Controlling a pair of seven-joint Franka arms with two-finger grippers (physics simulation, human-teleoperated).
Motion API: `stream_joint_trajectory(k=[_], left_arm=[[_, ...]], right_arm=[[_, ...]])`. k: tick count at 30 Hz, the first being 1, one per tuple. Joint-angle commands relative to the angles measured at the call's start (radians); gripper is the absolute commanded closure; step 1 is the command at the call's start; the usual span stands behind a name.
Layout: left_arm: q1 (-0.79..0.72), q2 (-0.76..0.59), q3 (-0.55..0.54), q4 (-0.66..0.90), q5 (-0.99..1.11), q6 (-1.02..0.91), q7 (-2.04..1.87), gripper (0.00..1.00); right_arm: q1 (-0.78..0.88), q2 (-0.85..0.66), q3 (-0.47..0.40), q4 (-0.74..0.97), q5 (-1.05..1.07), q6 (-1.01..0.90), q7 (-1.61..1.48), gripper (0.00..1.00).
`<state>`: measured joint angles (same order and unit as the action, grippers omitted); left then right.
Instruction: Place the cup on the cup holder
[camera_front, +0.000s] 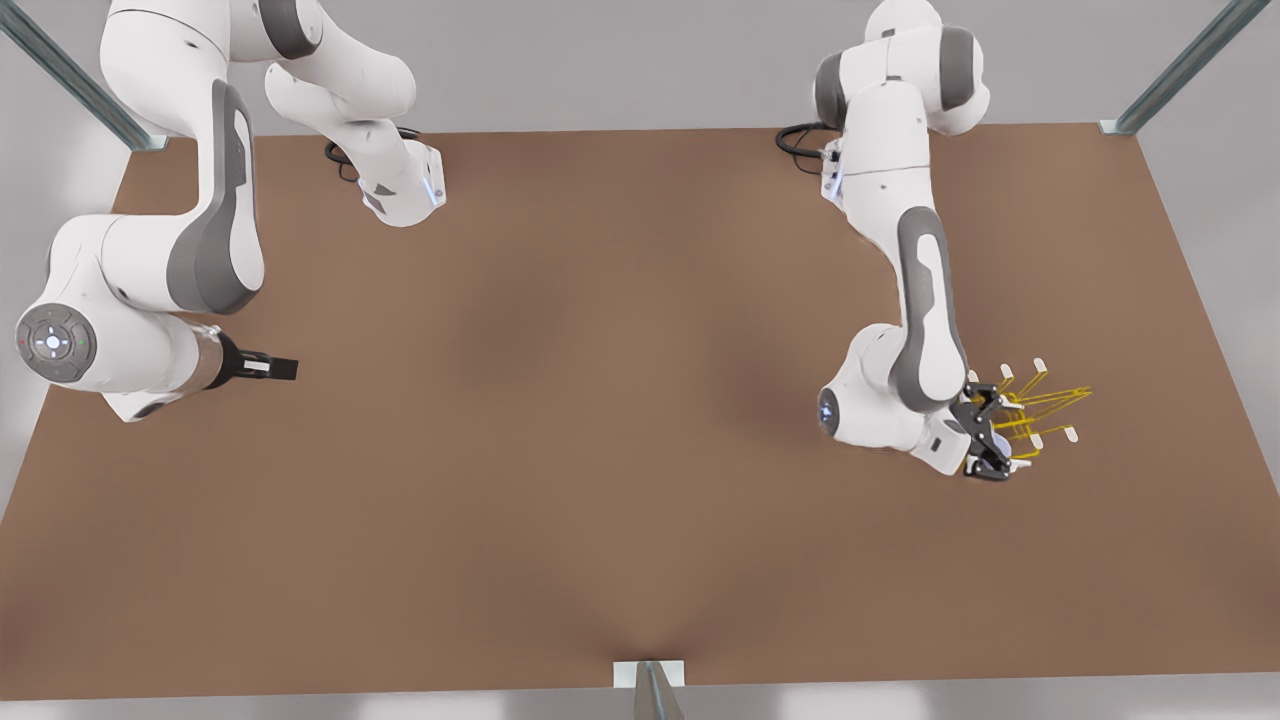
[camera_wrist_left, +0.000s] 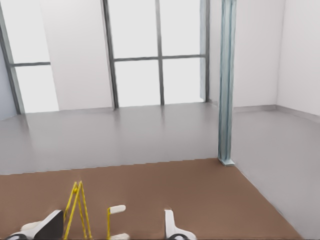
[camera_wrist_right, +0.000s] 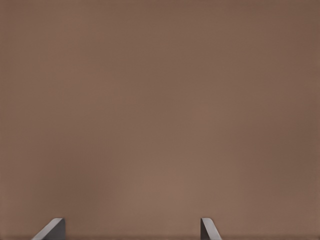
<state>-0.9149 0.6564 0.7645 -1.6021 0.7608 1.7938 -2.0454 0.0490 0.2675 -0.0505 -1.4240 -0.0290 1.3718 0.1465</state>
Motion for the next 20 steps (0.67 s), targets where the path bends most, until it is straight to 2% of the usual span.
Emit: stream_joint_trajectory(k=[1,2,3,4,5,6,7,9,10,15,18,20], left_arm=[[-0.019,-0.064,0.002,0.305,-0.484,-0.501,1.189,0.00],[0.054,-0.066,0.004,0.474,-0.656,-0.641,1.570,0.00],[0.131,-0.066,-0.002,0.612,-0.698,-0.780,2.012,0.00],[0.233,-0.153,-0.092,0.639,-0.770,-0.818,2.197,0.00],[0.385,-0.217,-0.334,0.633,-0.775,-0.820,2.184,0.00],[0.613,-0.345,-0.715,0.518,-0.775,-0.685,1.834,0.00],[0.699,-0.475,-0.818,0.302,-0.770,-0.499,1.766,0.00],[0.739,-0.477,-0.820,0.298,-0.747,-0.562,2.010,0.00],[0.739,-0.462,-0.820,0.337,-0.753,-0.613,2.009,0.00],[0.748,-0.432,-0.815,0.338,-0.752,-0.649,2.007,0.00],[0.743,-0.425,-0.780,0.341,-0.758,-0.893,2.029,0.00],[0.740,-0.411,-0.786,0.406,-0.761,-0.795,2.018,0.00]], right_arm=[[0.000,-0.001,0.000,0.000,0.000,0.000,-0.001,0.00],[0.000,-0.001,0.000,0.000,0.000,0.000,0.001,0.00],[0.000,-0.001,0.000,0.000,0.000,0.000,0.001,0.00],[0.002,-0.001,0.000,0.000,0.001,0.000,0.001,0.00],[0.000,-0.001,0.000,0.000,0.001,0.000,0.001,0.00],[0.002,-0.001,0.000,0.000,0.001,0.000,0.001,0.00],[0.000,-0.001,0.000,0.000,0.001,0.000,-0.001,0.00],[0.002,-0.001,0.000,0.000,0.001,0.000,-0.001,0.00],[0.000,-0.001,0.000,0.000,0.001,0.000,-0.001,0.00],[0.000,-0.001,0.000,0.000,0.003,0.000,-0.001,0.00],[0.011,0.009,0.000,0.000,0.007,0.000,0.001,0.00],[0.015,0.007,0.004,0.010,0.009,-0.002,0.002,0.00]])
